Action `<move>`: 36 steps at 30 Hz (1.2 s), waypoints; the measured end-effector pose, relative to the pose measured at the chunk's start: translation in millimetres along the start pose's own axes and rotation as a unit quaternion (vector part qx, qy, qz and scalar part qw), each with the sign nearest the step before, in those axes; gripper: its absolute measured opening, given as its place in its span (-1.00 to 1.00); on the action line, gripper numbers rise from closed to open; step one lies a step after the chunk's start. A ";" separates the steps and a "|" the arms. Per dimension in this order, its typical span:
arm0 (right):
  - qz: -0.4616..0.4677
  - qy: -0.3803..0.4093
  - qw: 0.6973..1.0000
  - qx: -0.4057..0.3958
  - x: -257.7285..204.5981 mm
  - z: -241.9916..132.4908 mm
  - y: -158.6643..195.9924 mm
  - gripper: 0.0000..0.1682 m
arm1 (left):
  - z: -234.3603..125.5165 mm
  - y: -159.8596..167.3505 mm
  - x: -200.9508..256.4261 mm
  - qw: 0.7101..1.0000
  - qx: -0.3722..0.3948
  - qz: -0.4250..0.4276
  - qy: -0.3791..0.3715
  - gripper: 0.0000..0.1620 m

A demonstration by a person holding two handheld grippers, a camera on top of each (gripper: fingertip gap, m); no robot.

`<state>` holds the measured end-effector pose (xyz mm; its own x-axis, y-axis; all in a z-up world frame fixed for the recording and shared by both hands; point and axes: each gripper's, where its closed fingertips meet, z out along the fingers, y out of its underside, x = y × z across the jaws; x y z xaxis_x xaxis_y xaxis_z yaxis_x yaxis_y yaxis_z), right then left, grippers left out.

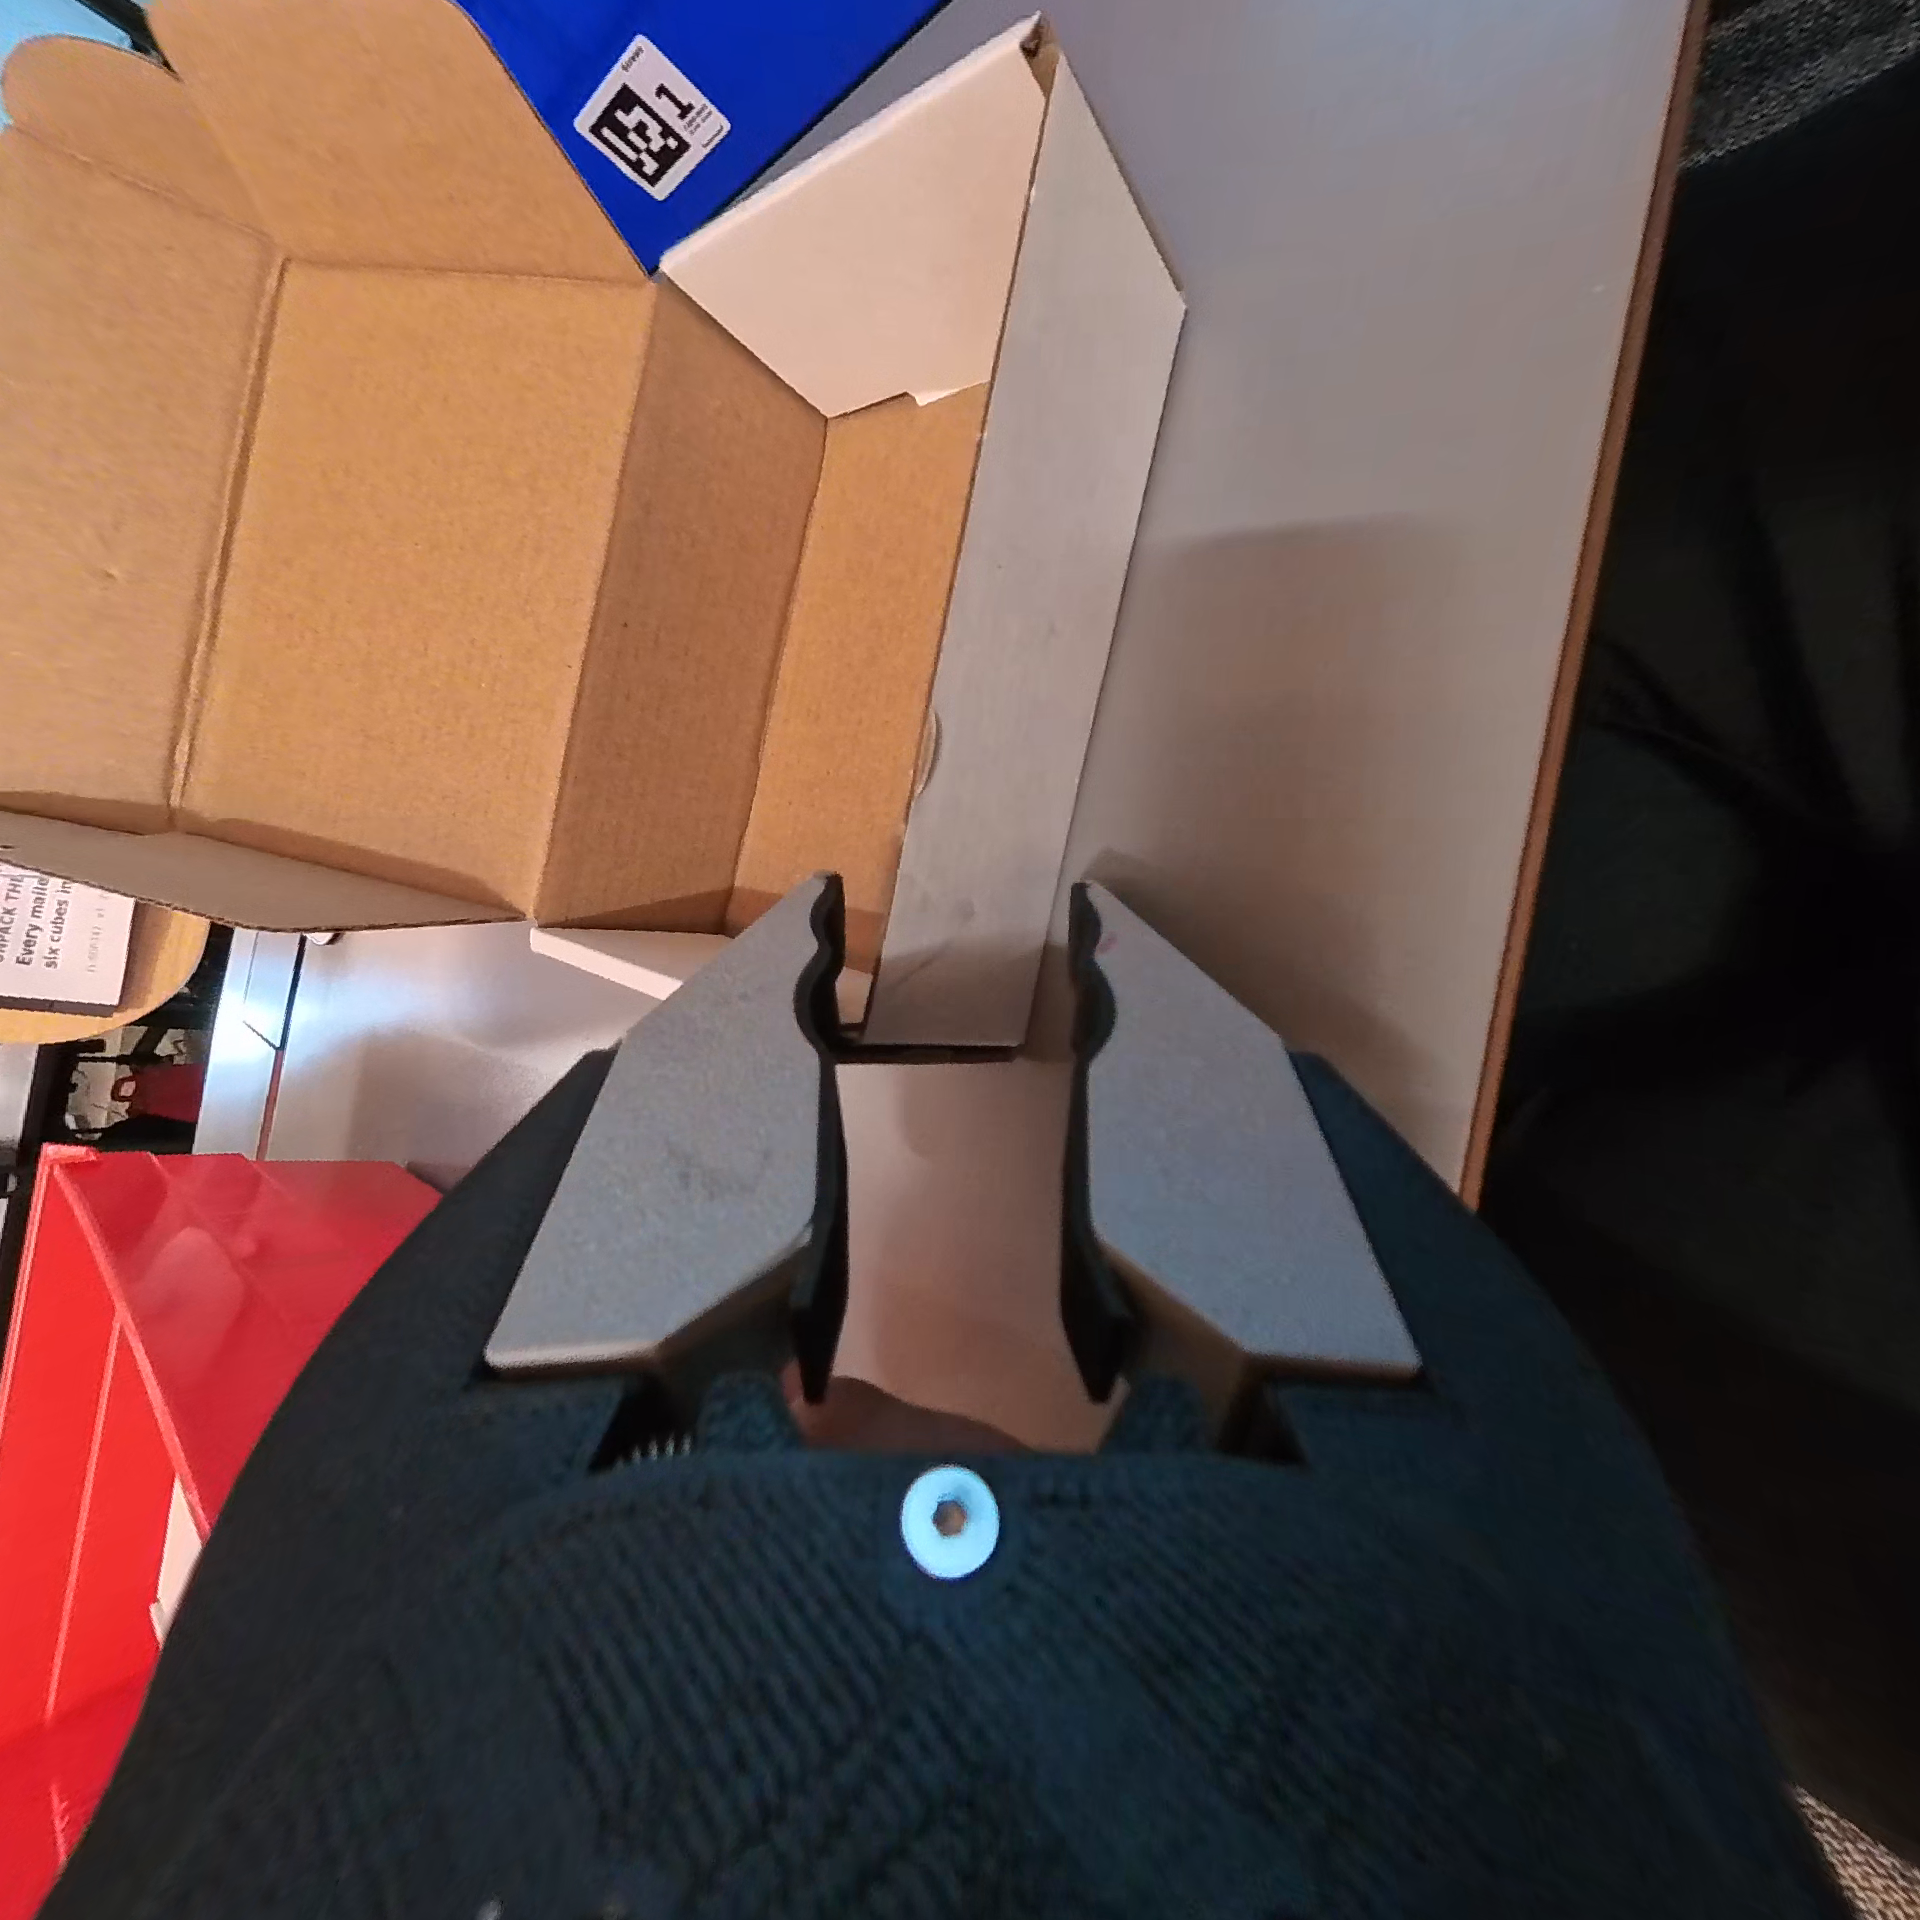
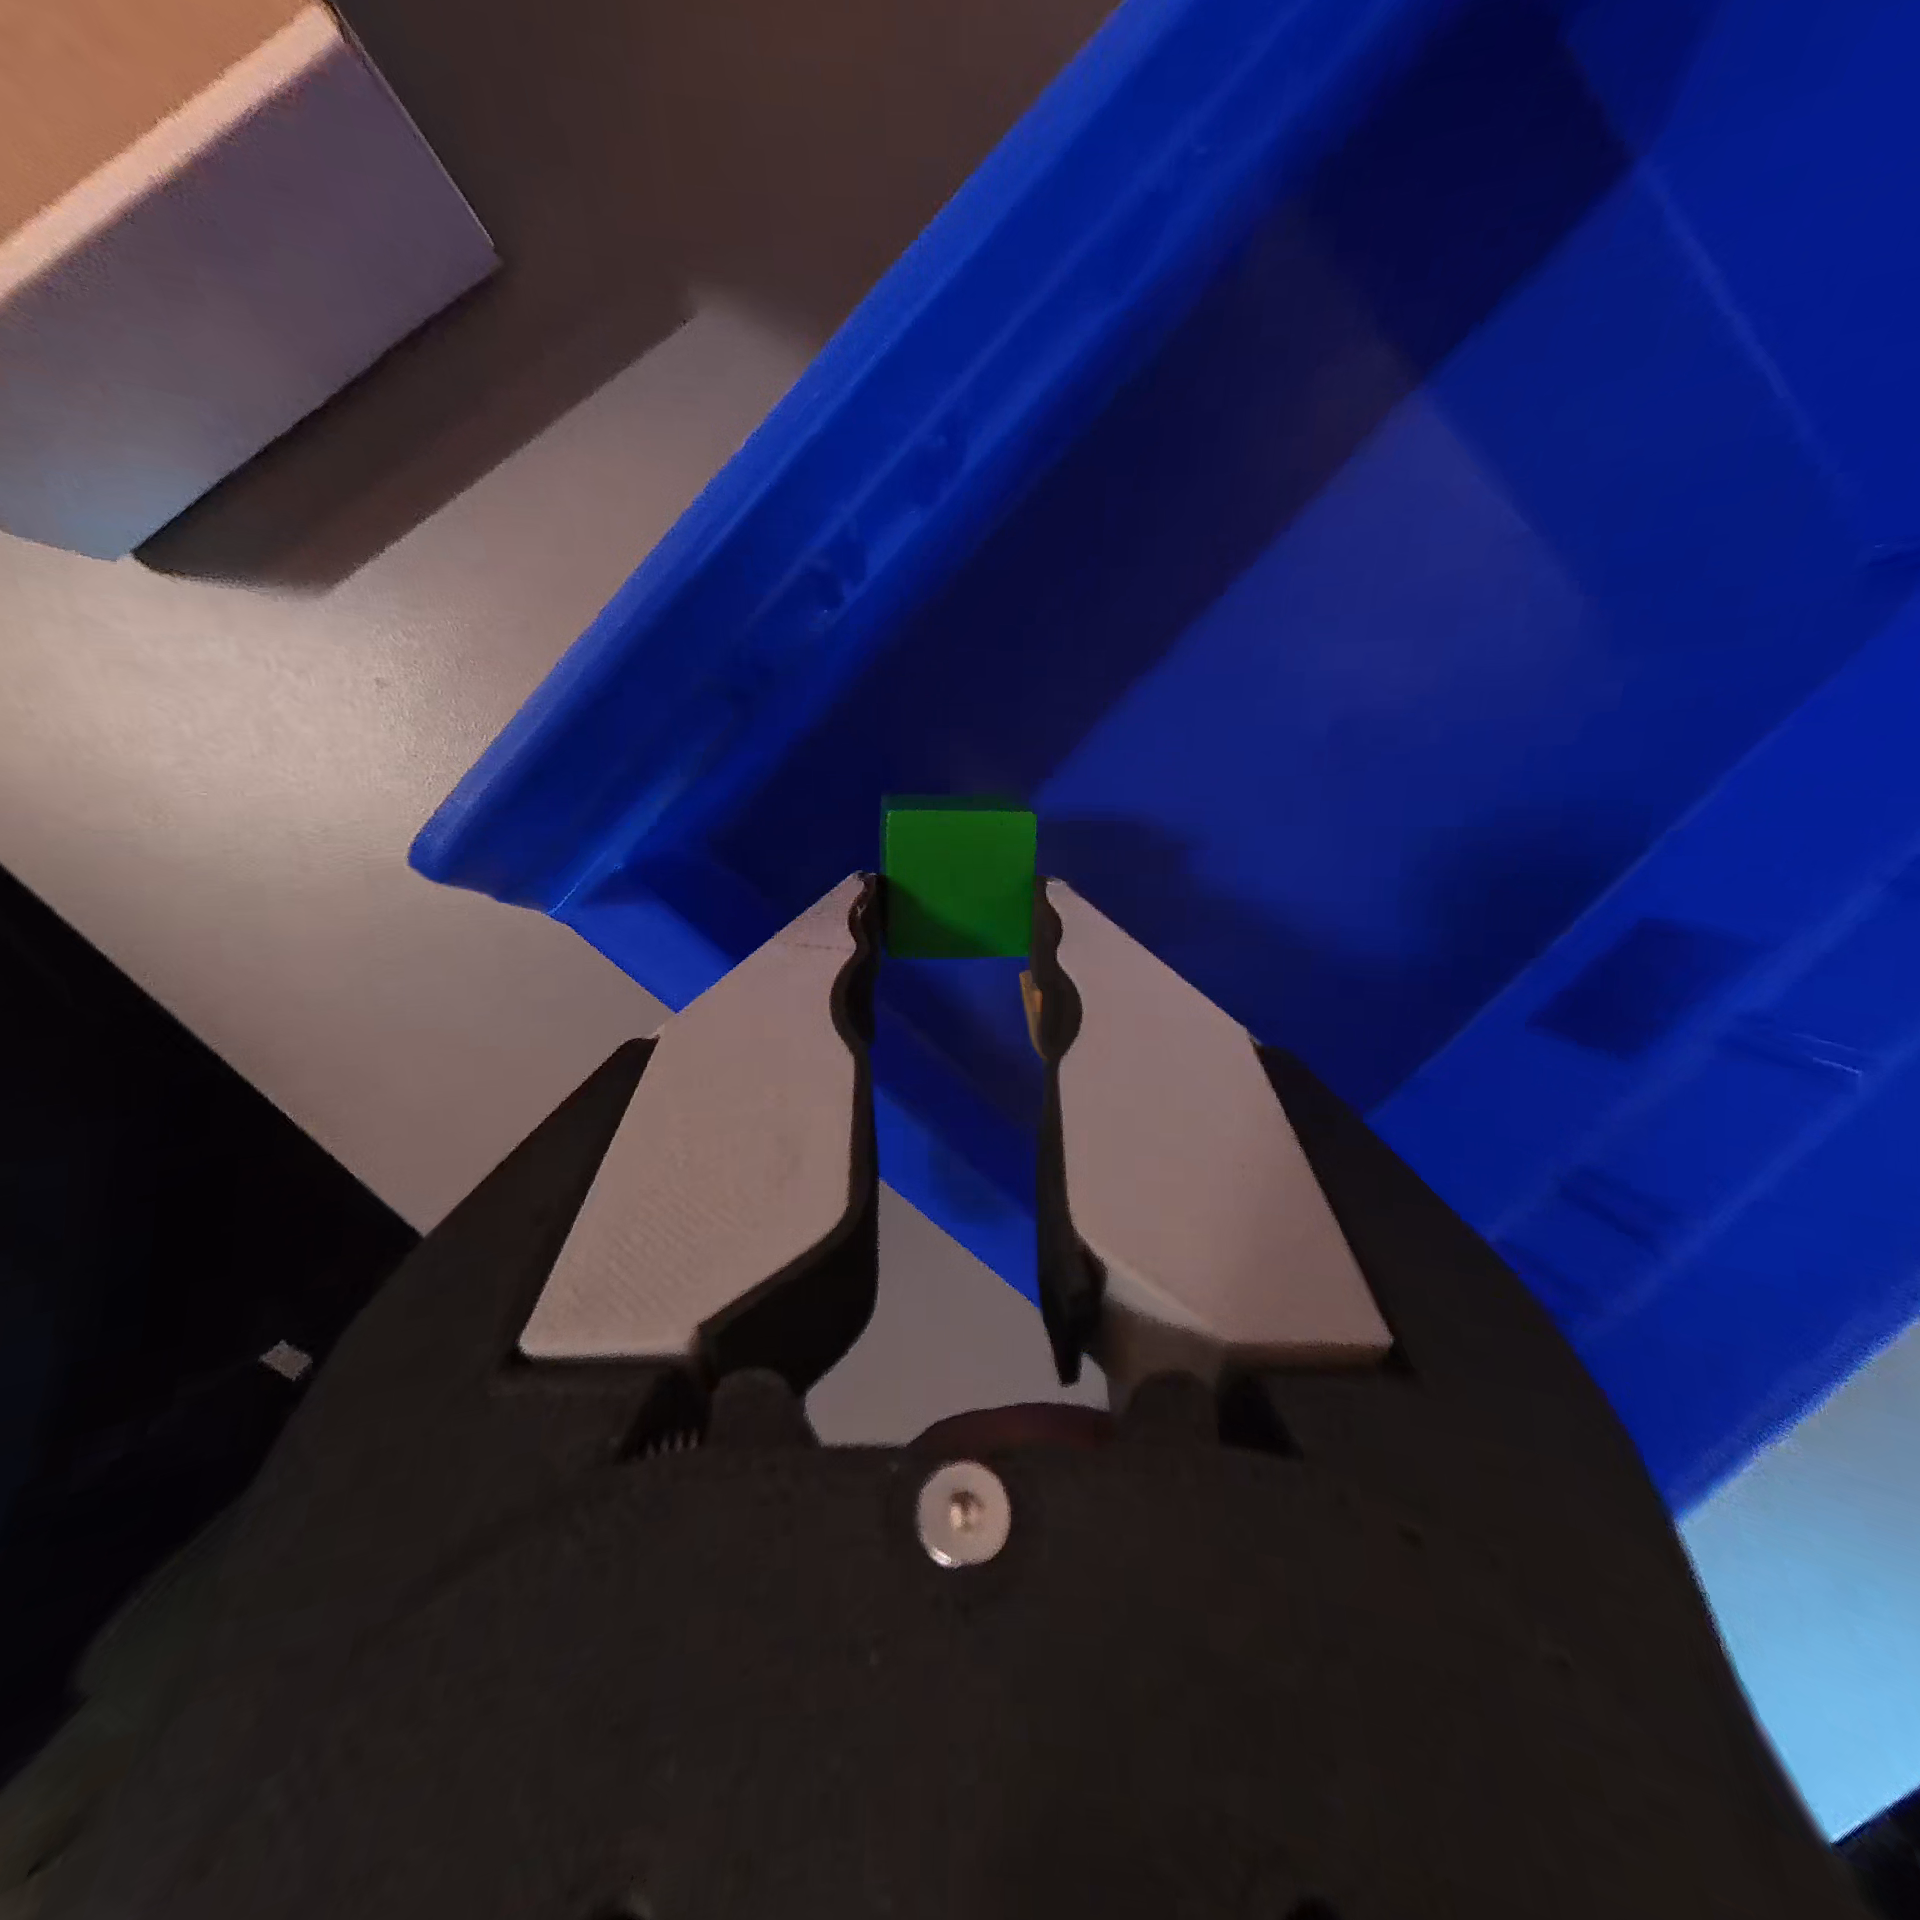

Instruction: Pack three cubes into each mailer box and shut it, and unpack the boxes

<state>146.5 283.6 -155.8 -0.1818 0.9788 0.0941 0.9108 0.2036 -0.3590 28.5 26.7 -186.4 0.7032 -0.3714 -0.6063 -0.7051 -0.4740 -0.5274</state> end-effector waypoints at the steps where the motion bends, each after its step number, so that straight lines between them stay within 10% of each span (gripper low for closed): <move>1: -0.004 0.000 1.000 -0.006 -1.5 3.3 1.4 -0.69 | -0.1 0.1 0.1 1.000 0.001 0.000 0.000 -0.50; 17: -0.030 0.036 0.998 -0.046 -4.9 1.4 7.4 -0.71 | -1.0 1.1 0.1 1.000 0.000 0.002 0.002 -0.49; 27: 0.009 0.040 0.981 0.189 -46.2 -68.1 -89.2 -0.72 | -2.8 -1.5 5.9 1.000 -0.007 -0.016 0.024 -0.38; 36: 0.035 0.022 0.968 0.247 -76.4 -45.7 -127.4 -0.81 | -62.8 -48.9 -67.6 0.948 0.125 -0.290 -0.028 -0.62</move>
<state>61.3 182.0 -74.9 -0.0996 0.9911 0.0886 0.6303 0.1317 -0.7651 21.2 24.8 -82.3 0.9785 -0.0589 -0.1975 -0.2049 -0.3793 -0.9023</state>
